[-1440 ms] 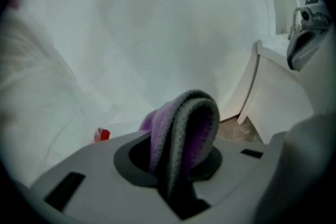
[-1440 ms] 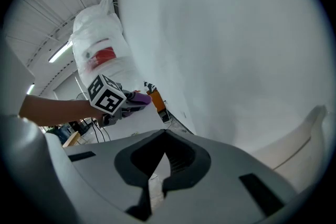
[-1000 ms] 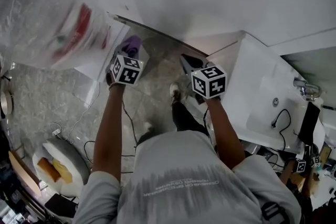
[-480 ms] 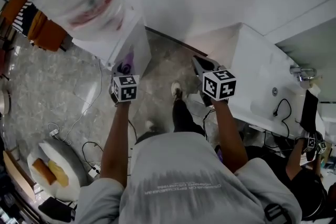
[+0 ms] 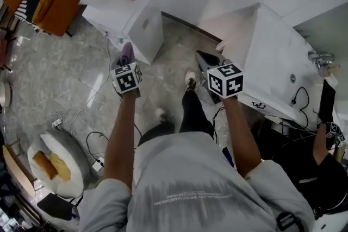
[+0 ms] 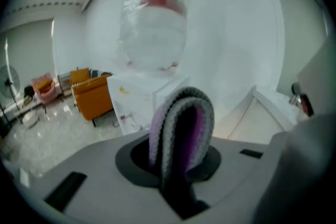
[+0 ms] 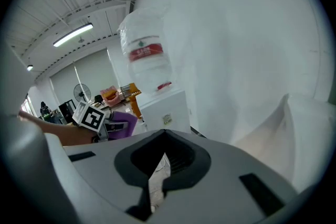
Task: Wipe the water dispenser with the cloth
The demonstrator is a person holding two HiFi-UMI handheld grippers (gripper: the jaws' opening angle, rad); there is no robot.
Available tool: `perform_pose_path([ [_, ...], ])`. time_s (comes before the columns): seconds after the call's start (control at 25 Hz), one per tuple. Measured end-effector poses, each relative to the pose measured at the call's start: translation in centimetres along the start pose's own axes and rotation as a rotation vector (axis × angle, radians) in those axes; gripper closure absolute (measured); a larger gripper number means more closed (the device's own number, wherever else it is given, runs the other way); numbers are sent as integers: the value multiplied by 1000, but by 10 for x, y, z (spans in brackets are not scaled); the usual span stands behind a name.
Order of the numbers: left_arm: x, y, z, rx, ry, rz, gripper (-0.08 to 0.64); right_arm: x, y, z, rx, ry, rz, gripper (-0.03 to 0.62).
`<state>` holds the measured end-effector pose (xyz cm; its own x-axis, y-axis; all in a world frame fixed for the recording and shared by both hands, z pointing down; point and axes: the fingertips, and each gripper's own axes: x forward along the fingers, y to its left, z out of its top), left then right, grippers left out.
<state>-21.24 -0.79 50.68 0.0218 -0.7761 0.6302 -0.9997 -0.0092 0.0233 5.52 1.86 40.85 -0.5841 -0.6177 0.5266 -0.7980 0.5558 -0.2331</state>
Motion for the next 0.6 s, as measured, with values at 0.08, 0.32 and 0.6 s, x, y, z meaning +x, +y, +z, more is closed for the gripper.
perform_pose_path([
  [0.08, 3, 3, -13, -124, 22, -4, 495, 2, 6, -4, 4, 3, 19, 584],
  [0.32, 29, 0, -38, -272, 50, 12, 495, 18, -5, -6, 23, 33, 45, 584],
  [0.6, 71, 8, -47, -559, 26, 123, 495, 50, -36, -13, 60, 91, 65, 584],
])
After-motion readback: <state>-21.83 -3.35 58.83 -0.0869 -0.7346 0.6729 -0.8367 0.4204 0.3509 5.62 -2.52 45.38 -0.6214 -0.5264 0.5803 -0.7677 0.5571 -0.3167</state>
